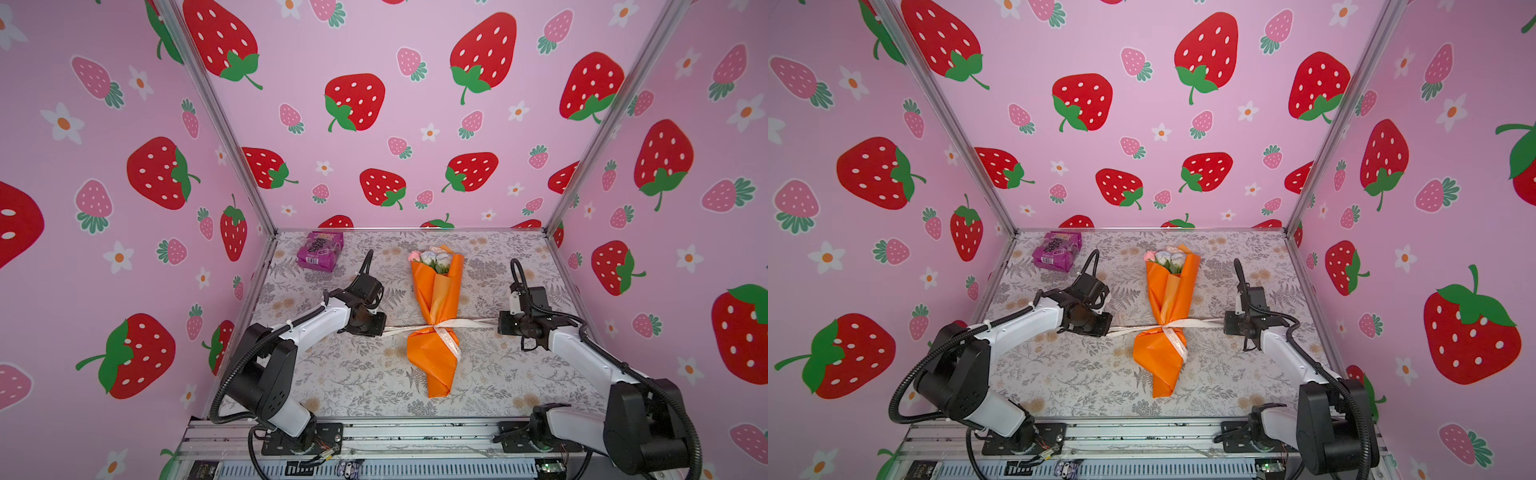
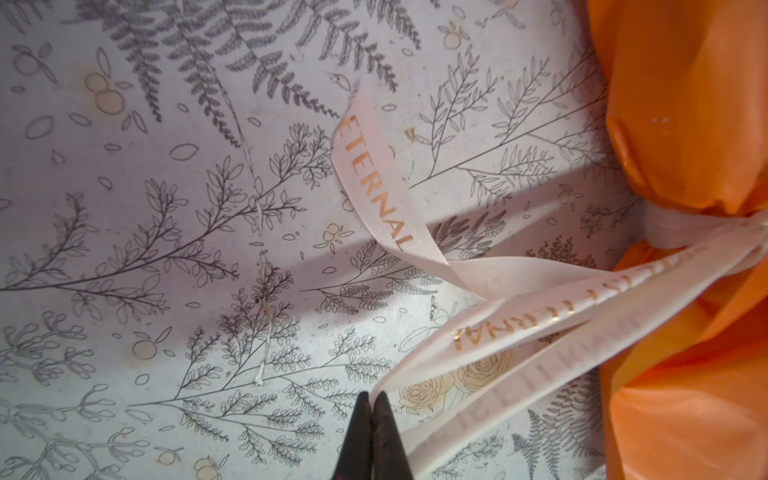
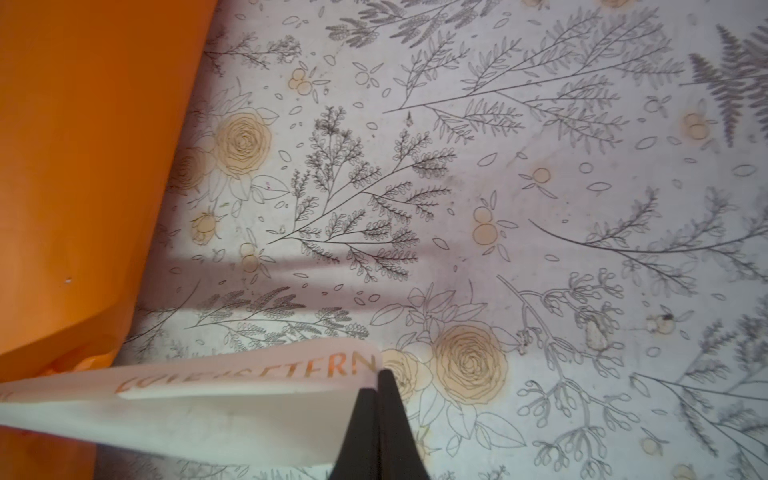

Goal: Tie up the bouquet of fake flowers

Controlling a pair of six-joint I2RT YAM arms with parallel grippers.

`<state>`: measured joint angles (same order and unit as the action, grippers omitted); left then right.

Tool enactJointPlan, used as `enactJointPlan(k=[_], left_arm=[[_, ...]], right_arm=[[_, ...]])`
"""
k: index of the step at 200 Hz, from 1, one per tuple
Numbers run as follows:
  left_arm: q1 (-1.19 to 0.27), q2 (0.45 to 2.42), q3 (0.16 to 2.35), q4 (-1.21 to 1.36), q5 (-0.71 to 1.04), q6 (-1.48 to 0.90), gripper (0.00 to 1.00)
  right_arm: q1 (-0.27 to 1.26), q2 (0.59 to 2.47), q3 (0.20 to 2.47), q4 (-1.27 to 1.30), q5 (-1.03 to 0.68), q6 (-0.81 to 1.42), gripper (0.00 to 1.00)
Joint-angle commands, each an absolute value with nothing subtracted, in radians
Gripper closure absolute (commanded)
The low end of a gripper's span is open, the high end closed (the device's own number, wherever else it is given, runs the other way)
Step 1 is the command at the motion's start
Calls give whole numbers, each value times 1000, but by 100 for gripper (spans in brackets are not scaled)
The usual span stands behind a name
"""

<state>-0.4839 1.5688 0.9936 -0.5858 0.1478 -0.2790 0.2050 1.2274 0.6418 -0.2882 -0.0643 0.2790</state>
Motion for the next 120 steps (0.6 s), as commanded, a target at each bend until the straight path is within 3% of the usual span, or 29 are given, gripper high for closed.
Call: enactJointPlan(k=[1,21,59,120], left_arm=[[-462,1502,1003,-669,68,-246,77],[-459,1435,1030,-673,48,-243,61],[-453,1315,1049,-645,41,-253,55],[-492,1399,1010,-478,324,-323,54]], right_arm=[[172,1175,698,-280,-158,241,79],[172,1143,748,-327,-101,240,67],[173,1073,801,-383,-114,227,62],[173,1128,724,-267,-507,361,56]])
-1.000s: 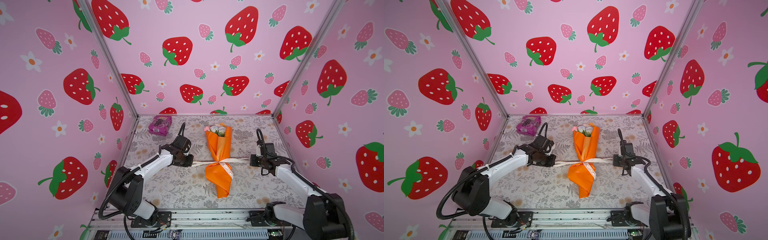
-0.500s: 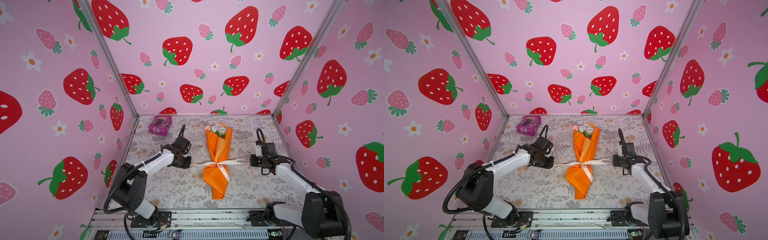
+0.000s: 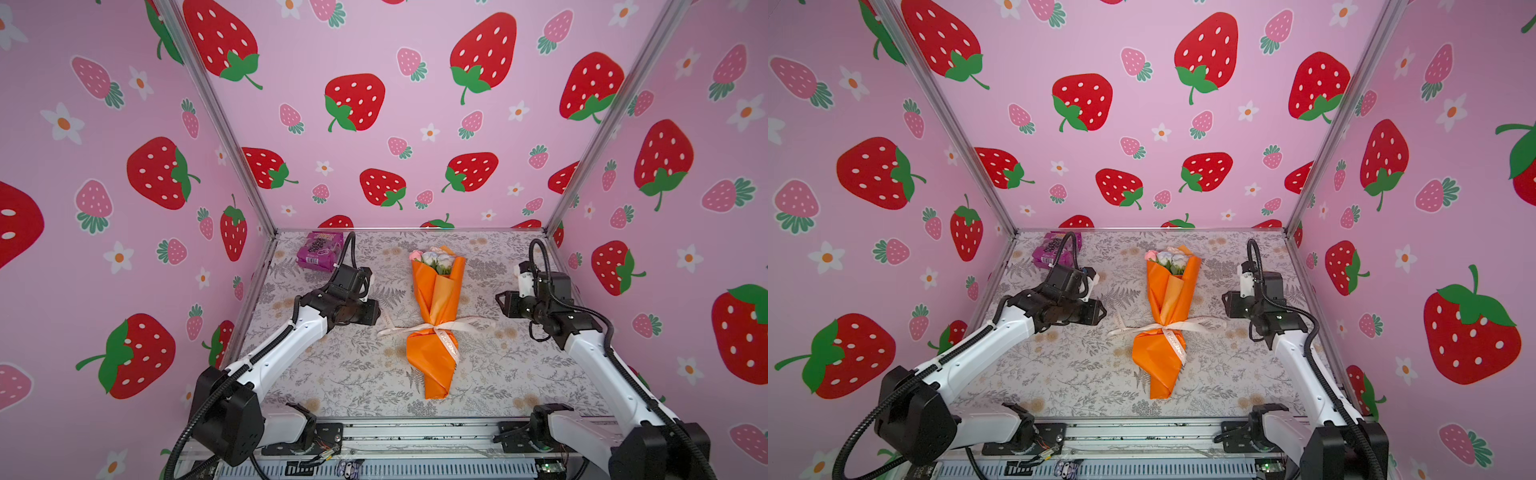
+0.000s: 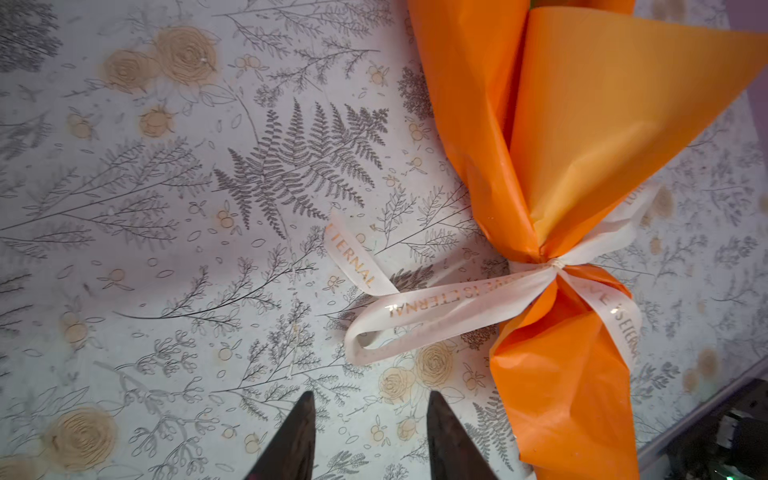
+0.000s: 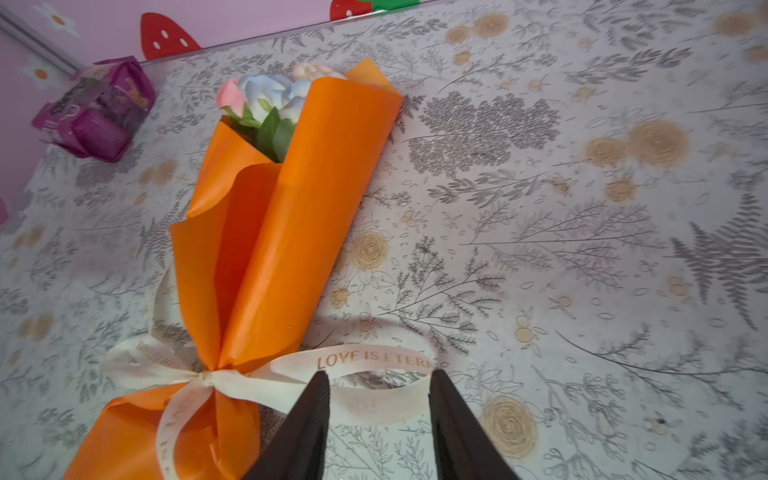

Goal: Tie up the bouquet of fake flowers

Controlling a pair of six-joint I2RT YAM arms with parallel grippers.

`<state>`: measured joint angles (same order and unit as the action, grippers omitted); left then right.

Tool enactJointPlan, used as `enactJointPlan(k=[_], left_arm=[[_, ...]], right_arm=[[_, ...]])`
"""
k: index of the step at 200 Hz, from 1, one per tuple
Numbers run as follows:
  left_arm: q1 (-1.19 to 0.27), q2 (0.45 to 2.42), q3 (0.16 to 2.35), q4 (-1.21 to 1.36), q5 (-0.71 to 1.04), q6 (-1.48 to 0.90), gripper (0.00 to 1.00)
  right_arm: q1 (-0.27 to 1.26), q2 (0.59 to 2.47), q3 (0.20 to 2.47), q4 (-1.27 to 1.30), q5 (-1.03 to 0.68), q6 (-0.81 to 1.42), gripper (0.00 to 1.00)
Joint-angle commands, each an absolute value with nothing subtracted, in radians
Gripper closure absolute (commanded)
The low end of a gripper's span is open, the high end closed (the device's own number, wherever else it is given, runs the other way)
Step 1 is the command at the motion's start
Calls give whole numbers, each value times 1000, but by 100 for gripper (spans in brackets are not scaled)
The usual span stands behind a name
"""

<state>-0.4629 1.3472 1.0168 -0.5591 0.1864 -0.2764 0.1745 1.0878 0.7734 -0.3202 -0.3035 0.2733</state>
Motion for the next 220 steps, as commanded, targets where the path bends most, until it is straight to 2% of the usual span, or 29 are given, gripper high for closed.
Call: enactJointPlan(k=[1,35,67,90,195,220], left_arm=[[-494,1401,1010,-475,331,-325,54],[-509,1542,1063,-359,497,-358,53],[-514,1697,1174,-347,609,-357,53],[-518,1762,1176,-241,652,-420,53],[-540,1934,1179,-82,684,-575,53],[-541,1960,1171,-52,699,-602,55]], right_arm=[[173,1131,722,-263,-513,366,56],[208,1186,620,-77,-678,521,49],[282,1272,614,1,-692,549,42],[321,1332,611,63,-667,577,40],[365,1585,673,173,-656,596,38],[365,1652,714,174,-677,572,41]])
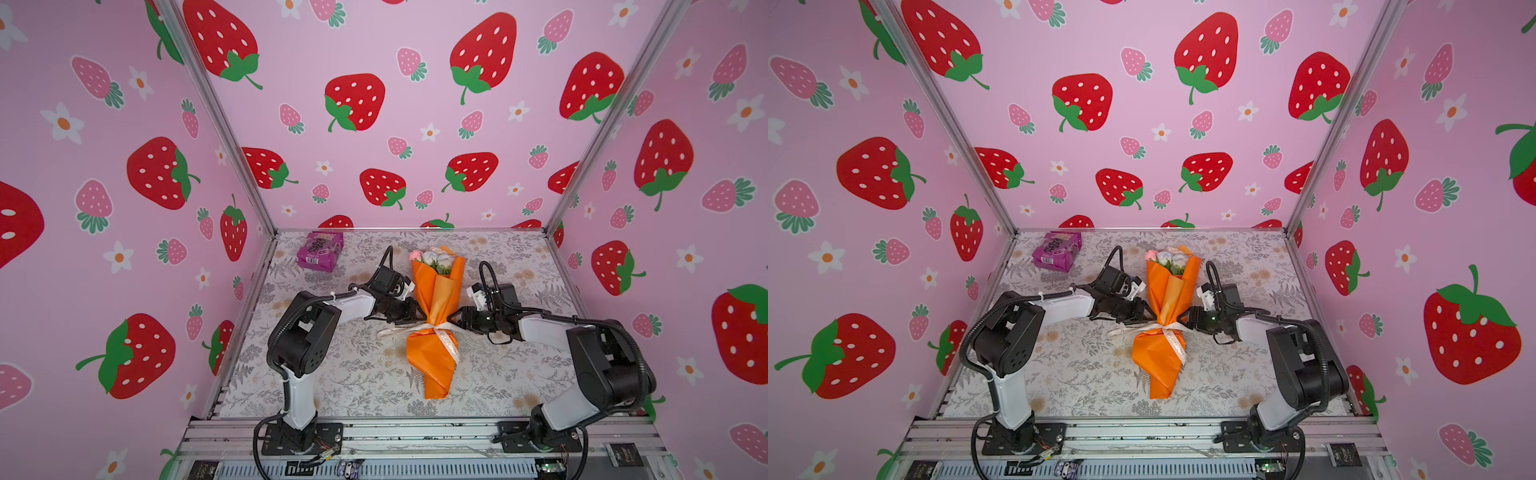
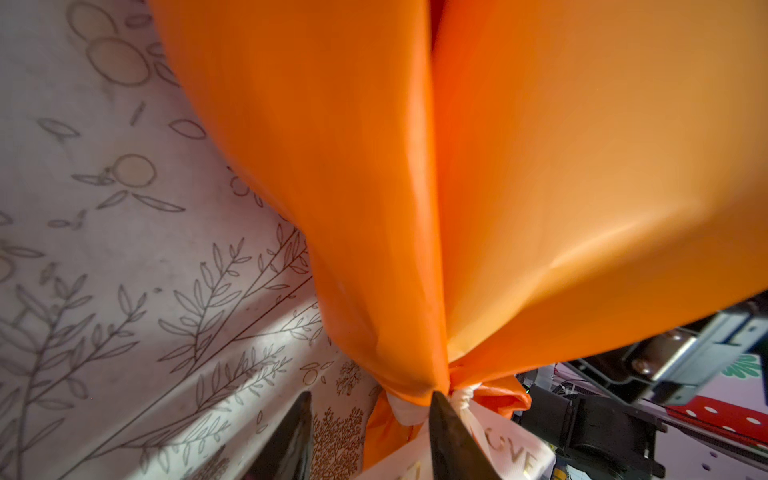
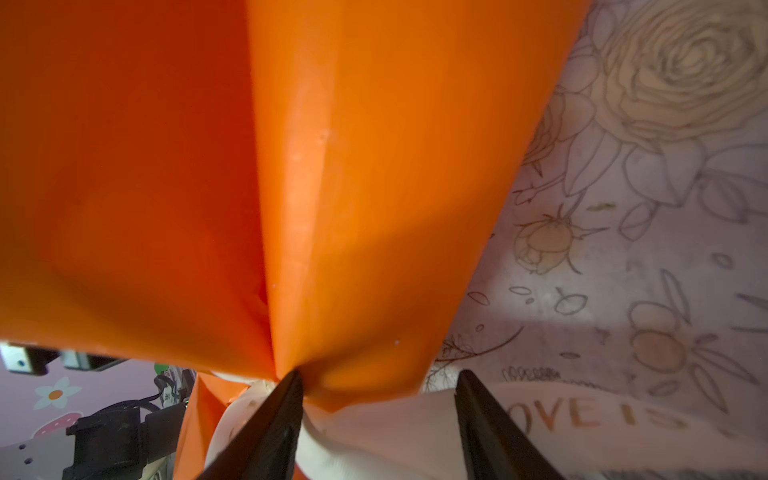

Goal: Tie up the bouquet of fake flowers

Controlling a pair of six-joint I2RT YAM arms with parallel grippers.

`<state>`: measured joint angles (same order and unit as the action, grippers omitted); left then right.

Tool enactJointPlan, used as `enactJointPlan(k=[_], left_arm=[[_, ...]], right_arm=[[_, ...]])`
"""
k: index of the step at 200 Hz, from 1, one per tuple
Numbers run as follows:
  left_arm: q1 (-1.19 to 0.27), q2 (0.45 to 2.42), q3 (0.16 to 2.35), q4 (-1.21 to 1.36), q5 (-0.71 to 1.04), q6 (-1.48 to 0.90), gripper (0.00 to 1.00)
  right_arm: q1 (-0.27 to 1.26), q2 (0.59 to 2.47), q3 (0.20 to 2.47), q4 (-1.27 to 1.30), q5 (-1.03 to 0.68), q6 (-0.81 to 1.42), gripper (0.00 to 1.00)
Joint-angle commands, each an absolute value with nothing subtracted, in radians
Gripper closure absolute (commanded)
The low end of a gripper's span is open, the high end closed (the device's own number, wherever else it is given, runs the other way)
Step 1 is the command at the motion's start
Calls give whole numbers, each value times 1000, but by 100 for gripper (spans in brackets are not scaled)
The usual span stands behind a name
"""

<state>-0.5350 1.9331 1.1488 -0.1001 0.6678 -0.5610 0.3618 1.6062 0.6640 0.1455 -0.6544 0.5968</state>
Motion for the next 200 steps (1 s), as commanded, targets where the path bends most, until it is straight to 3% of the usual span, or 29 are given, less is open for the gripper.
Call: enactJointPlan(k=[1,46,64,90,150,200], left_arm=[[-541,1961,1170,-51,699,-602,55],[-546,1979,1122,34,695,-664,65],[-552,1976,1109,47,678,-675,68],[-553,1957,1076,61,628,-698,72],[-540,1892,1046,39,515,-704,72],[-503,1815,1014,31,503,-681,71]], right_arm=[[365,1656,716,174,-678,571,42],[365,1779,796,163,-716,512,48],[365,1827,830,160,-749,492,60],[365,1890,890,125,-778,457,64],[406,1980,1019,30,-810,361,64],[402,1807,963,45,-621,441,49]])
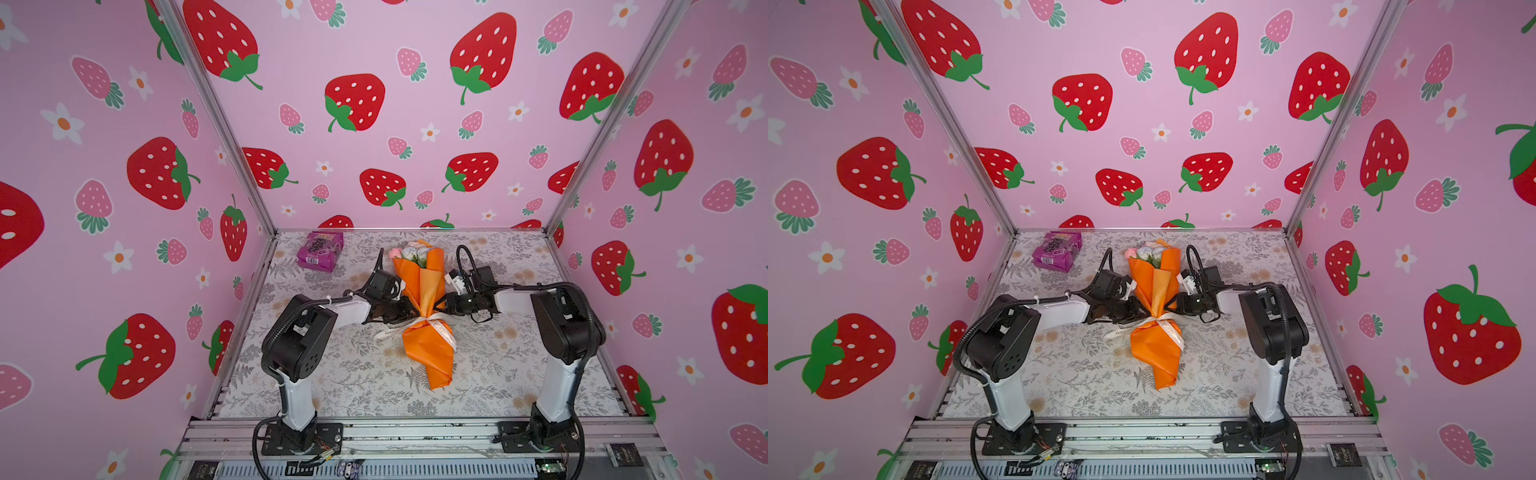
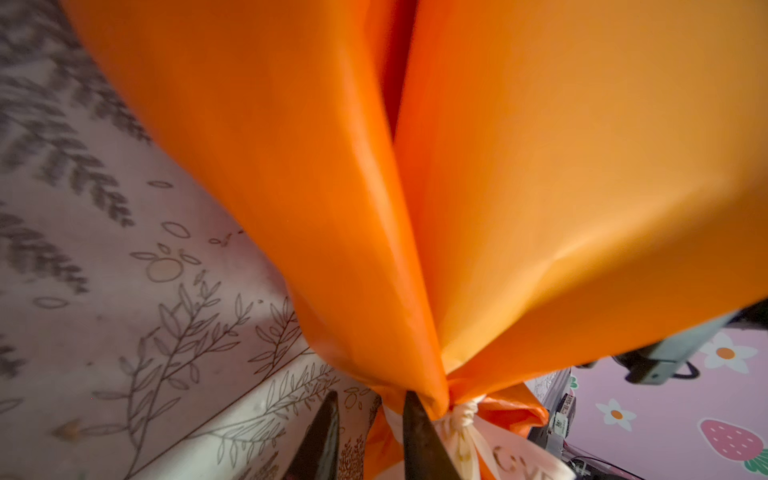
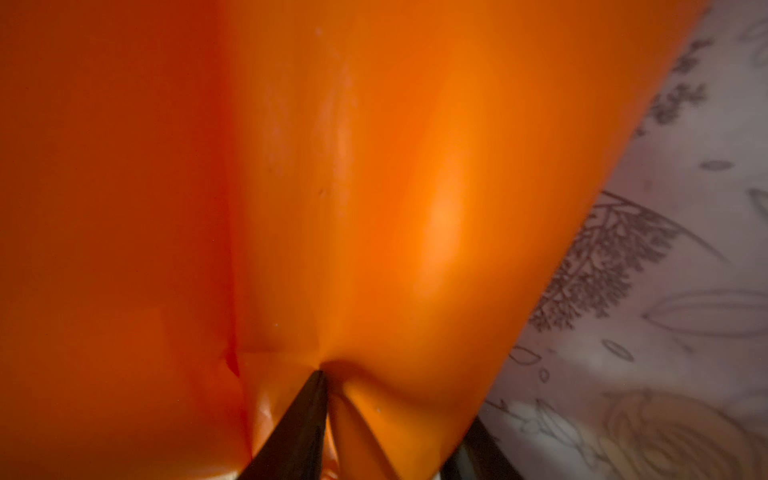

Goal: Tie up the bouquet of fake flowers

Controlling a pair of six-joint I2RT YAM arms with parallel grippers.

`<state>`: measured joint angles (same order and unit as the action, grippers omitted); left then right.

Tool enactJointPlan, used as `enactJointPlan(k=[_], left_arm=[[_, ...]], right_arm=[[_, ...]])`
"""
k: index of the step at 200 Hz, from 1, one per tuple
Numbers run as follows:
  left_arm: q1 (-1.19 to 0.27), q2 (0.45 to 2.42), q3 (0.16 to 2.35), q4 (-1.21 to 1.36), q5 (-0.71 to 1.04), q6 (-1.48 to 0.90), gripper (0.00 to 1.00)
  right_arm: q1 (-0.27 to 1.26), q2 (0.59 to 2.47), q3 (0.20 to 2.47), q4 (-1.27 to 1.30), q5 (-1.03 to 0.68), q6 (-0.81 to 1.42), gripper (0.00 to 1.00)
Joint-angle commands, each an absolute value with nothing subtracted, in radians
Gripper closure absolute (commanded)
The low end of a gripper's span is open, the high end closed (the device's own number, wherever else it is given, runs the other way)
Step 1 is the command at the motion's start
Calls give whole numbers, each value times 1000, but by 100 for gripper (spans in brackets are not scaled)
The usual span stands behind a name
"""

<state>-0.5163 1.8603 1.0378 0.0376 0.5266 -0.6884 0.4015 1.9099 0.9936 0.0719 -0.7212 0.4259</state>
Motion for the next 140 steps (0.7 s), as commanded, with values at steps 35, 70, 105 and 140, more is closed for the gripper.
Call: enactJointPlan(k=[35,70,105,140], left_arm=[[-496,1787,991,93,541,-678,63],[-491,1818,1033,98,576,-668,60],[-479,1866,1067,115,595,-698,60],[-465,1894,1069,118,586,-714,60]], right_arm=[[397,1645,880,77,-540,492,46],[417,1586,822,271,-736,607,58],[486,1623,859,319,-744,632,53],[480,1714,896,296,-569,670,55]])
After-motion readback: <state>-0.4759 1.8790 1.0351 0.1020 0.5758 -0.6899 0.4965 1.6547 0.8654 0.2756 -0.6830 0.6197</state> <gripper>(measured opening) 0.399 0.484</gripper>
